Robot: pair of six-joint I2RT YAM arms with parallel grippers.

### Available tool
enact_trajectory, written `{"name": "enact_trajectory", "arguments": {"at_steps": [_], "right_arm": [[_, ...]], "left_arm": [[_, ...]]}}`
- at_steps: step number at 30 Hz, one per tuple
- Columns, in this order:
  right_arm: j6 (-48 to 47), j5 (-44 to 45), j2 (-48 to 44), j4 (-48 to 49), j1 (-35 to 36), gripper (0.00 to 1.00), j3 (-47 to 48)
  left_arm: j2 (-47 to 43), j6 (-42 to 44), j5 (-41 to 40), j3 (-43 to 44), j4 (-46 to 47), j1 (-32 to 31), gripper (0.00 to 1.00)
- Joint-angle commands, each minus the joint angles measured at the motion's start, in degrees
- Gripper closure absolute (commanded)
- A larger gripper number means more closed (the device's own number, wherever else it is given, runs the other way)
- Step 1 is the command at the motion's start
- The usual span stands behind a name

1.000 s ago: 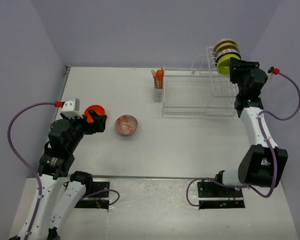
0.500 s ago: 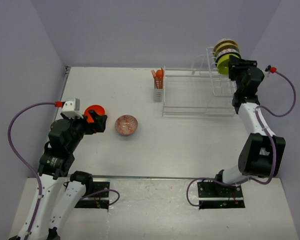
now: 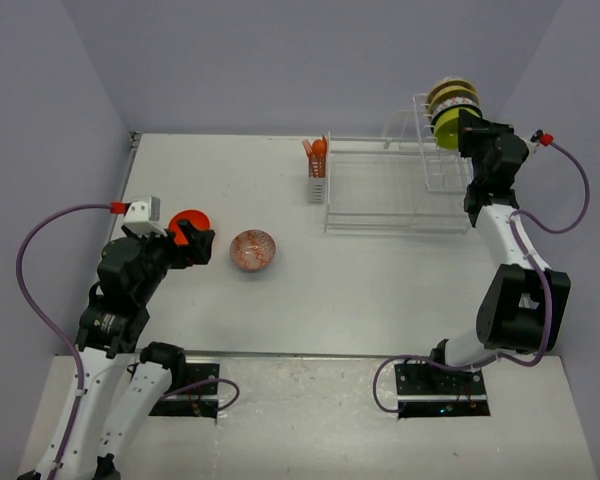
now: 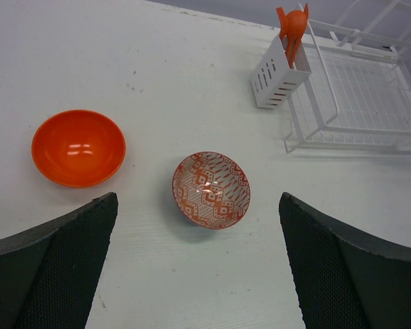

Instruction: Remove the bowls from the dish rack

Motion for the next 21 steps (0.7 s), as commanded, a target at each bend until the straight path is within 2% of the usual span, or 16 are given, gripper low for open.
{"name": "enact_trajectory", "arguments": {"at_steps": [1, 2, 21], "right_arm": [[2.1, 2.18, 0.8, 3.27, -0.57, 0.97, -0.02], [2.28, 2.27, 0.8, 3.44, -0.66, 1.0, -0.28], [6.85, 1.21, -2.36, 19.35, -1.97, 1.0, -6.17]], "left_arm": [[0.09, 0.95, 0.94, -0.7, 1.33, -0.25, 0.0], [0.08, 0.95, 0.94, -0.7, 1.33, -0.25, 0.0], [-0.18, 0.95, 0.94, -0.7, 1.24, -0.25, 0.0]]}}
